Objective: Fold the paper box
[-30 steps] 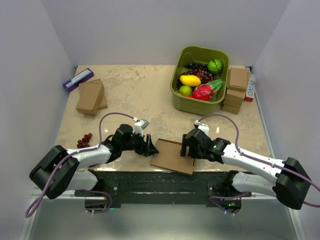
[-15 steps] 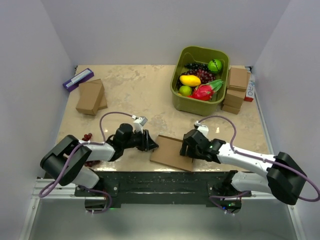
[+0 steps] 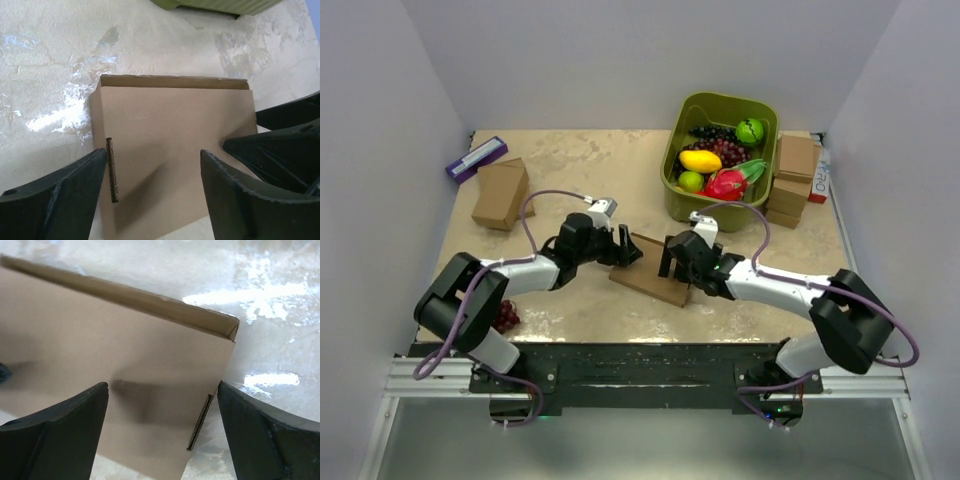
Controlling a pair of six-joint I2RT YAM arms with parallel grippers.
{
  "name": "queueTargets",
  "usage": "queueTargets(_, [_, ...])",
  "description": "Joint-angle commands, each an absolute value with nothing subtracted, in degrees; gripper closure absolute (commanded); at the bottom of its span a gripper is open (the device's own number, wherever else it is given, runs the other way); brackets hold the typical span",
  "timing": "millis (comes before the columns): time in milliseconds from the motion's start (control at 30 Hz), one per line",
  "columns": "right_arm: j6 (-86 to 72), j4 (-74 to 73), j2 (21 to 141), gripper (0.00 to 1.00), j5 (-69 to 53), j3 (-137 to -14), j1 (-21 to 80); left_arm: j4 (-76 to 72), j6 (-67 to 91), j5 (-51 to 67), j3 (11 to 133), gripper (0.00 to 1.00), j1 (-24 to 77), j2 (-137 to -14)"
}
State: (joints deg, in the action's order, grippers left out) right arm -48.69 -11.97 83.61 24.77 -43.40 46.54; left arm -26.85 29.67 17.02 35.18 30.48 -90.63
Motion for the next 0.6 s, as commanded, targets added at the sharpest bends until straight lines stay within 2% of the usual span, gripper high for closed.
queueTargets(0, [-39.2,-6.1,75.7,0.03,29.6,-46.2,47.3,-18.5,22.9,12.8,38.9,0.14,29.9,-82.0])
queueTargets(100, [-31.9,-4.0,70.1,0.01,28.8,-46.7,44.4,-14.4,22.4,10.2,40.4,0.1,25.5,-77.1])
queueTargets(267, [-25.2,-3.4,66.6,0.01,19.9,-49.0,30.5,-11.2,24.4,9.7,42.5,0.08,15.1,-68.7])
queueTargets(300, [-24.2,-2.7,66.2,0.01,17.9,-49.0,28.1,-10.3,24.1,9.1,43.1,0.05,13.5,-67.4])
queueTargets(433, [-23.3,-2.6,63.5,0.01,10.2,-49.7,16.6,-4.2,20.1,5.5,46.0,0.0,11.4,-61.9])
queueTargets(567, [-21.7,-3.4,59.9,0.01,9.1,-50.6,12.8,-2.4,16.7,3.9,47.7,0.0,11.3,-56.2])
